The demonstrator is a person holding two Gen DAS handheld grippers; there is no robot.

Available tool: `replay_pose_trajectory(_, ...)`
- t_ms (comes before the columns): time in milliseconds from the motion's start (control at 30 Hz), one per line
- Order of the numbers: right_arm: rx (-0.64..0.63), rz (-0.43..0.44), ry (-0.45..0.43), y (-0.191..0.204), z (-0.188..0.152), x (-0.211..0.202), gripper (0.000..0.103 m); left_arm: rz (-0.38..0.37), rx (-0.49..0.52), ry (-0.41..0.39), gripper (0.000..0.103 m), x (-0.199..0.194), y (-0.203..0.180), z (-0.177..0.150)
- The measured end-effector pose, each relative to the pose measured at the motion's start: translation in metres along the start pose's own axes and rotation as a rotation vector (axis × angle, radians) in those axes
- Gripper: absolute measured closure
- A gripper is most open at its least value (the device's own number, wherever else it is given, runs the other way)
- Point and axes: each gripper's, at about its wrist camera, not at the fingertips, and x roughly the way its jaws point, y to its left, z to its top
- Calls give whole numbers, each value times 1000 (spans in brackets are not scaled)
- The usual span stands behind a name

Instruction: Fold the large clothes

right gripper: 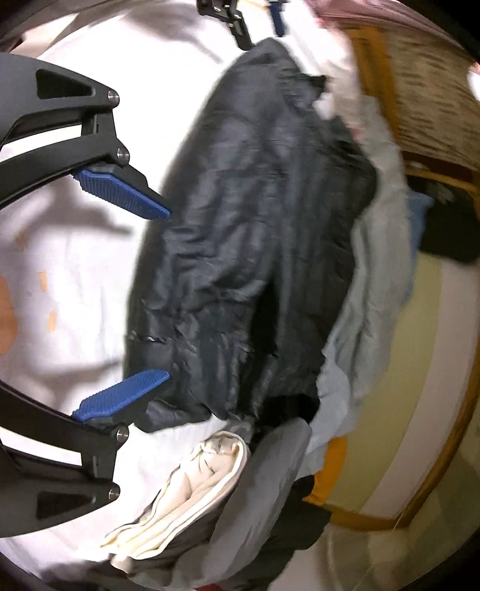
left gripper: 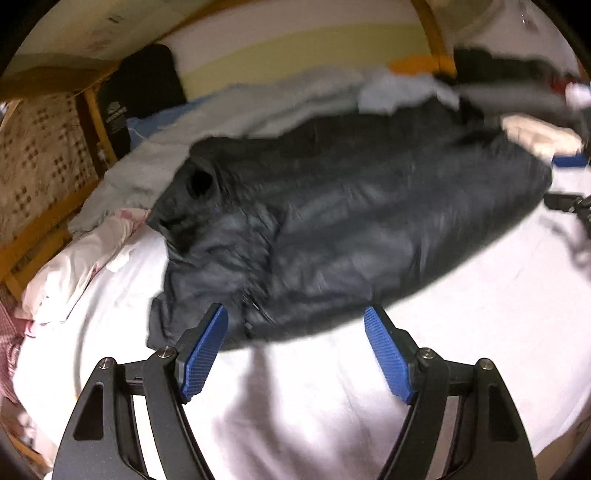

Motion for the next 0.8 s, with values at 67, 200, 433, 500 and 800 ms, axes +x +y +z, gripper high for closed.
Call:
replay_pose_trajectory(67, -56, -47, 23, 7, -6, 8, 18, 40, 24, 5, 28, 8, -4, -1)
replay_pose_trajectory(200, -93, -182, 13, 11, -5, 24, 18, 101, 48, 22, 24, 28, -5, 4)
replay_pose_trajectory(433, 0, -278, 41, -5, 5, 50, 60, 196, -144, 55, 77, 54, 27, 7)
replay_pose_trajectory(500, 1, -281, 48, -10, 3, 50, 76, 164, -136, 50, 84, 50, 31, 8)
replay_pose_trajectory(800, 10, -165, -6, 4, -10, -40, 88, 111, -188, 56, 89, -33, 64, 13)
